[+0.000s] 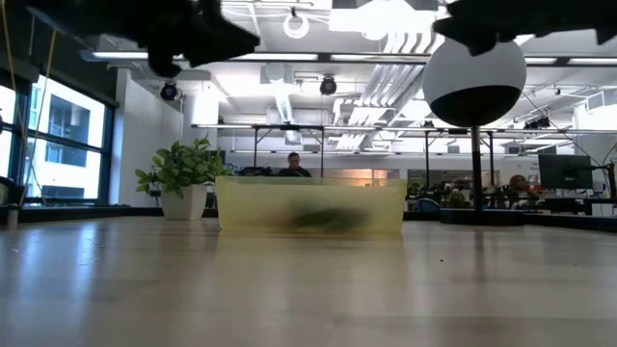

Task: Pick and place rubber bands into bin
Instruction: Return to Home Position

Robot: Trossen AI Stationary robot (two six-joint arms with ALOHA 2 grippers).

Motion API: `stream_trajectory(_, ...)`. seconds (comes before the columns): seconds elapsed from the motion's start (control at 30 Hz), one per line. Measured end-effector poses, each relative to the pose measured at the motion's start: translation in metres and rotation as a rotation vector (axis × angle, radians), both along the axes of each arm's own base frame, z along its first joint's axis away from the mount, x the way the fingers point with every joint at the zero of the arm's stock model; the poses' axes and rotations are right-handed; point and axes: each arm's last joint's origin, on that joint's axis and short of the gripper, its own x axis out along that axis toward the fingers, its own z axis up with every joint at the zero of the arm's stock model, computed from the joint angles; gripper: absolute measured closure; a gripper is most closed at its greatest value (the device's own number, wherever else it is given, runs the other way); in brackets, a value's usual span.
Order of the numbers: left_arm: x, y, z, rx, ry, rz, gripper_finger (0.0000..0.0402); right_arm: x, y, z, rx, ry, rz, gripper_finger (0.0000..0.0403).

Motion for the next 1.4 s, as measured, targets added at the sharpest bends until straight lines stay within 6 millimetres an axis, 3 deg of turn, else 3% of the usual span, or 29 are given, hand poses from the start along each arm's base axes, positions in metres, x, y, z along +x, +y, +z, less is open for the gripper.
stream_trajectory(0.3, -0.050, -0.014, -0.042, -0.076, -0.100, 0.127, 0.0245, -0.031, 0.008, -0.023, -0.023, -0.089, 0.007, 0.0143)
stream_trajectory(0.6, -0.088, -0.021, -0.057, -0.101, -0.209, 0.137, 0.0245, -0.042, 0.012, -0.057, 0.018, -0.146, -0.018, 0.0143)
stream_trajectory(1.13, -0.112, -0.026, -0.060, -0.141, -0.202, 0.051, 0.0245, -0.047, 0.028, -0.066, 0.033, -0.110, -0.036, 0.0143)
stream_trajectory(1.4, -0.114, -0.026, -0.060, -0.131, -0.197, 0.044, 0.0245, -0.049, 0.028, -0.067, -0.024, -0.111, 0.172, 0.0144)
